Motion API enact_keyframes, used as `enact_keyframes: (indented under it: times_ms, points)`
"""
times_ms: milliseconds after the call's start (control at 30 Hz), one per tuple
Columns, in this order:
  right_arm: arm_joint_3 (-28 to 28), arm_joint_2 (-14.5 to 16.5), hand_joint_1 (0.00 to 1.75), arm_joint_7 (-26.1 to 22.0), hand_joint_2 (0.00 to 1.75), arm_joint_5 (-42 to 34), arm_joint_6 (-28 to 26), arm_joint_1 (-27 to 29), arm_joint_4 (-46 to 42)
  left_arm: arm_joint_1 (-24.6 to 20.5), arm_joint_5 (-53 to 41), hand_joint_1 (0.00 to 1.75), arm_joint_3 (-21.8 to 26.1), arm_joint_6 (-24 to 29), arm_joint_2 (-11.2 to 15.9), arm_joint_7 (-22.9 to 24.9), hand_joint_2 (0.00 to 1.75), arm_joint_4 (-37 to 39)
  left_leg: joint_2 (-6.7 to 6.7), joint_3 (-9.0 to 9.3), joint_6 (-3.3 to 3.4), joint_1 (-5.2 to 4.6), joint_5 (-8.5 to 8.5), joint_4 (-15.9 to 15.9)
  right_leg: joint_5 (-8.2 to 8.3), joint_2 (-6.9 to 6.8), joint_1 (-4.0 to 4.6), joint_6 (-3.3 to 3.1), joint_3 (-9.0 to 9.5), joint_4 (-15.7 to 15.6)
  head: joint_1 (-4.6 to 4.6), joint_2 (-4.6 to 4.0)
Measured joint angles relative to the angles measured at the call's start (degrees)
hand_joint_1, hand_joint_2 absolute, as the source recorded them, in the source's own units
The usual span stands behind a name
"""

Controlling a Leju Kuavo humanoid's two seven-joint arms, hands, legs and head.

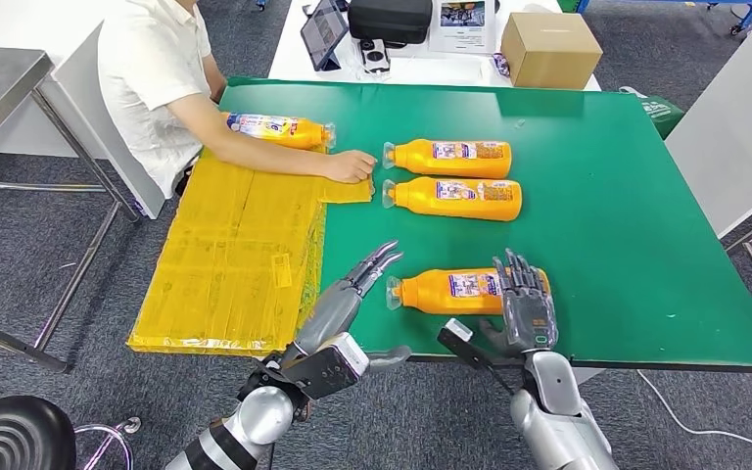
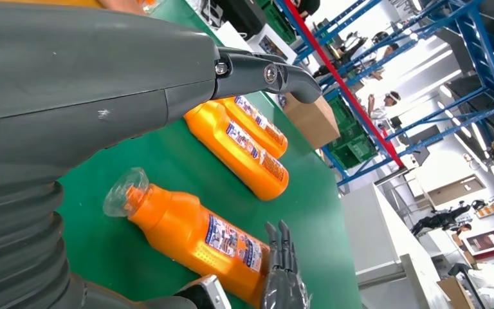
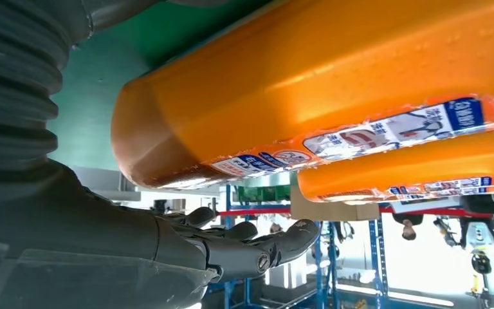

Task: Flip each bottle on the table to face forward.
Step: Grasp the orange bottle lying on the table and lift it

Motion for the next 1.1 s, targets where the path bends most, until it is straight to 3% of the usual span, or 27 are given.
enact_keyframes:
  times_ms: [367, 567, 1100]
  points:
    - [1.1, 0.0, 0.0, 0.2, 1.75, -2.0, 0.0, 1.3, -1.7, 0.0, 0.1, 0.0, 0.0, -0.2, 0.0, 0.0, 1.75, 0.0, 0.0, -0.01, 0.0, 0.0, 0.0, 0.0, 0.0, 0.0, 0.0, 0.0, 0.0, 0.0, 0.0, 0.0]
    - [1.1, -0.9, 0.0, -0.6, 1.75, -6.3, 0.0, -1.6, 2.5, -0.2, 0.5, 0.0, 0.0, -0.7, 0.0, 0.0, 1.75, 0.0, 0.0, 0.02, 0.01, -0.01, 0.01, 0.0, 0.01, 0.0, 0.0, 0.0, 0.02, 0.0, 0.02, 0.0]
    - [2.2, -1.4, 0.0, -0.9, 1.75, -7.3, 2.1, -10.0, 14.1, -2.3, 6.0, 0.0, -0.6, -3.7, -0.9, -0.1, 1.75, 1.9, 0.02, 0.18, 0.02, -0.01, 0.02, 0.0, 0.03, 0.0, 0.0, 0.03, 0.18, 0.0, 0.01, 0.0]
